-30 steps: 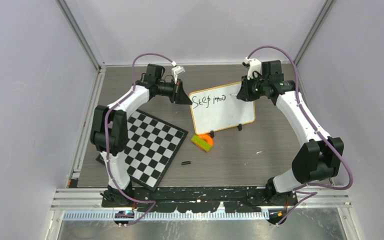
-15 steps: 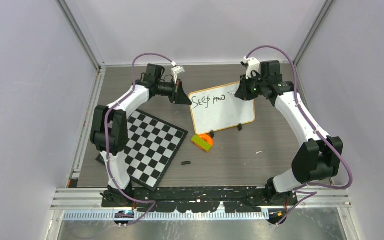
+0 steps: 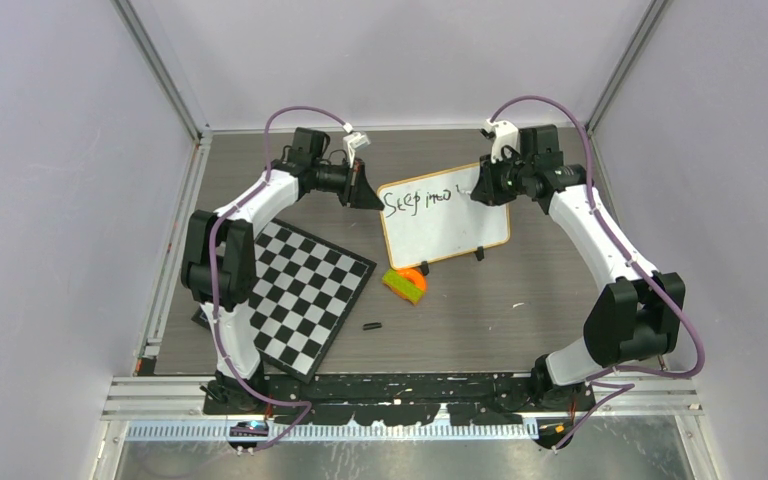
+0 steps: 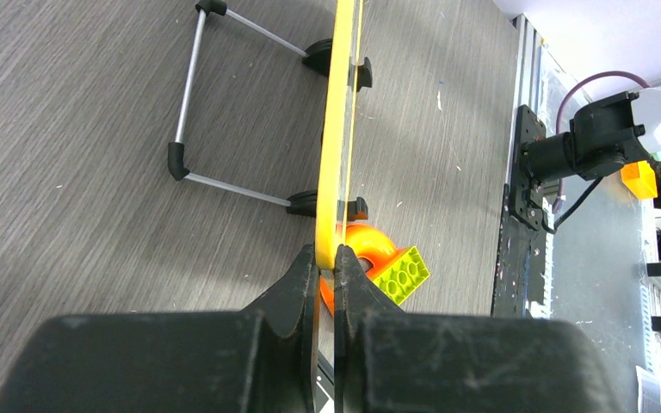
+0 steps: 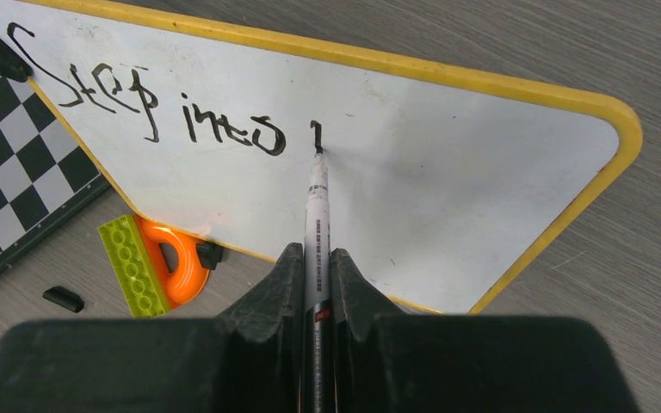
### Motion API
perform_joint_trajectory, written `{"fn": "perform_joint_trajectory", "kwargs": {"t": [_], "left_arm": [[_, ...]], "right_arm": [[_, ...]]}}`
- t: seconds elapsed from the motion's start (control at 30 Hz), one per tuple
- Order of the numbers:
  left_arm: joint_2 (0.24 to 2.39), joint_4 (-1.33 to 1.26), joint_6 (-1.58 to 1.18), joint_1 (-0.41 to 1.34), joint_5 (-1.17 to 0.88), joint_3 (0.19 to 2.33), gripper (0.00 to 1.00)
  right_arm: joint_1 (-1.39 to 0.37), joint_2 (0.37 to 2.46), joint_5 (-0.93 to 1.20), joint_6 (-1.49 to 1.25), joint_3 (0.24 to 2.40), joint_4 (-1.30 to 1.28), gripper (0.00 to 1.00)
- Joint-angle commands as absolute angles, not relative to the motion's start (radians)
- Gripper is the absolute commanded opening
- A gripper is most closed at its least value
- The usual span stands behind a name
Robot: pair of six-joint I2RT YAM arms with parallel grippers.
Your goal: Write a sentence on the whiteboard
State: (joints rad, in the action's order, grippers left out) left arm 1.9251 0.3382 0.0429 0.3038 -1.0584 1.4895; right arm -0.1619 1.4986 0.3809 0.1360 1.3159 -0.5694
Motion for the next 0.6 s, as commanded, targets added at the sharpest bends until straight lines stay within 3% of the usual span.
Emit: {"fn": "perform_joint_trajectory", "kwargs": {"t": [0.0, 0.57], "left_arm": [[1.937, 0.38, 0.112, 0.319, -1.019, 1.508, 0.0], [1.936, 0.379, 0.121, 0.326, -1.009, 1.506, 0.0]], "right_arm": [[-0.166, 1.469, 0.363, 0.166, 1.345, -0.571, 0.0], [-0.167, 1.493, 0.317, 0.156, 1.396, -0.547, 0.0]]}}
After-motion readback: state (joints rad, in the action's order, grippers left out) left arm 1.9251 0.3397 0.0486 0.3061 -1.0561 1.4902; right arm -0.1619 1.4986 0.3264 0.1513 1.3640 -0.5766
